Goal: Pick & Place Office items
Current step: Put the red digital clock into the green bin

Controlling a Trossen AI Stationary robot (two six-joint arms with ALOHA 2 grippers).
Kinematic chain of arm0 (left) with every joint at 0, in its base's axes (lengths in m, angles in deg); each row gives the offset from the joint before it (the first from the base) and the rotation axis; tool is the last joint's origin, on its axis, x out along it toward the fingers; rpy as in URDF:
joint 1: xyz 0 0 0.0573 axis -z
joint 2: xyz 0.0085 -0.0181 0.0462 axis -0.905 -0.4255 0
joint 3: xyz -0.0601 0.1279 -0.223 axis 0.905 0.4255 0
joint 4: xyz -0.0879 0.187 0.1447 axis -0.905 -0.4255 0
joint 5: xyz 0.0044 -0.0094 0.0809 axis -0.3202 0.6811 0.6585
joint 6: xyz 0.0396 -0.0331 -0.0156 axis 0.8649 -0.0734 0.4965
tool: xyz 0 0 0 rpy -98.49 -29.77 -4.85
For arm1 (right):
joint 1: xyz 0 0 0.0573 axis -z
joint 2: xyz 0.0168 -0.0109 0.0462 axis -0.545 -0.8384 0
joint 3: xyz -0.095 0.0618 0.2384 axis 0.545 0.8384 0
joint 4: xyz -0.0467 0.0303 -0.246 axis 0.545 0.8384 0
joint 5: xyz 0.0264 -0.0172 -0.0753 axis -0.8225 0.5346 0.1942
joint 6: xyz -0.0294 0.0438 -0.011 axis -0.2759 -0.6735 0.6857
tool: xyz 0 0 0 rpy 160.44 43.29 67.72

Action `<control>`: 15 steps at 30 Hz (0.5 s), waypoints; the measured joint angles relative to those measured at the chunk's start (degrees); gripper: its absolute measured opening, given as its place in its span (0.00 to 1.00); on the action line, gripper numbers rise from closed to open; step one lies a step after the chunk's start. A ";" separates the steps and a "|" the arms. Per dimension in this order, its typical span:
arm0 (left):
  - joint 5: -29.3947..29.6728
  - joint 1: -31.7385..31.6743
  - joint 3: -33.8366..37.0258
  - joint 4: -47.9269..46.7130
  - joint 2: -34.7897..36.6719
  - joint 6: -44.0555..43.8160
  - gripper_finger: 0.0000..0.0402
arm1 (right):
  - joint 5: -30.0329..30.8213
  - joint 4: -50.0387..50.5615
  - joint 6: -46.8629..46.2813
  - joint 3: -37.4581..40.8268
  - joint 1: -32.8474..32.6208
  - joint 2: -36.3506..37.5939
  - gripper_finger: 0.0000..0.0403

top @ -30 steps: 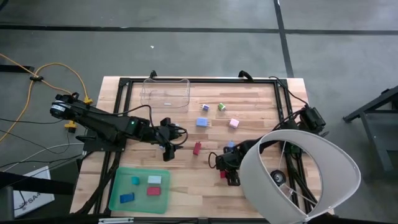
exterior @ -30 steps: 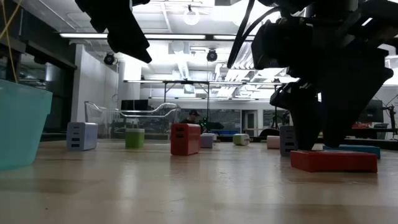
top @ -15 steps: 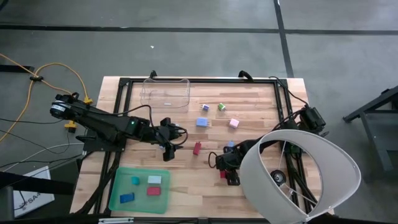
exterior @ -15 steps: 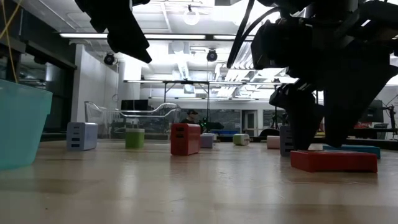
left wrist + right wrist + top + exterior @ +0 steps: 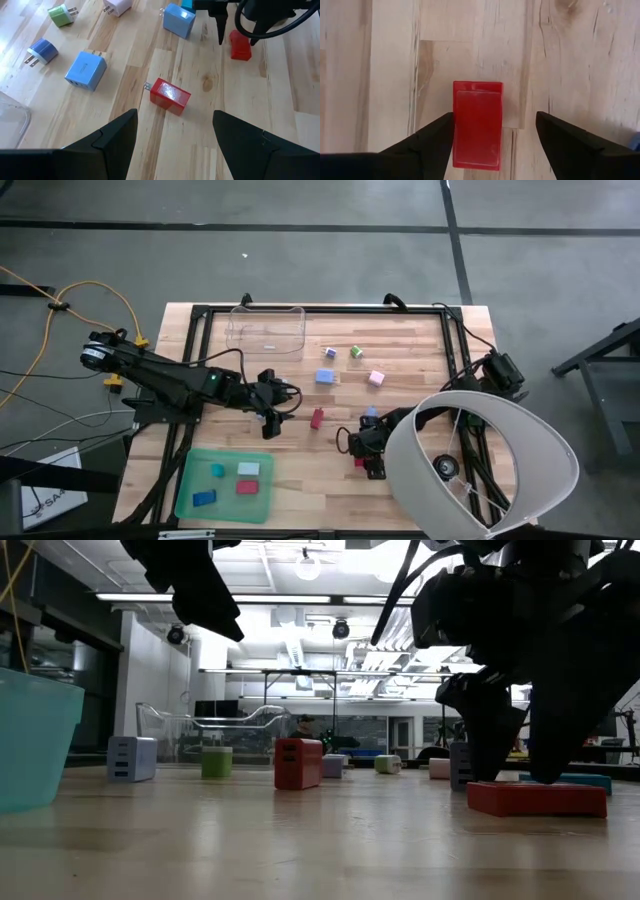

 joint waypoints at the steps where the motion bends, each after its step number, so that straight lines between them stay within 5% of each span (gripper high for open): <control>1: -0.02 0.00 0.00 -0.02 0.00 0.02 0.63 | 0.01 0.02 0.01 0.00 -0.04 0.00 0.67; 15: -0.01 0.00 0.00 0.00 0.00 0.00 0.63 | -1.01 0.02 -0.57 0.00 -0.96 0.00 0.66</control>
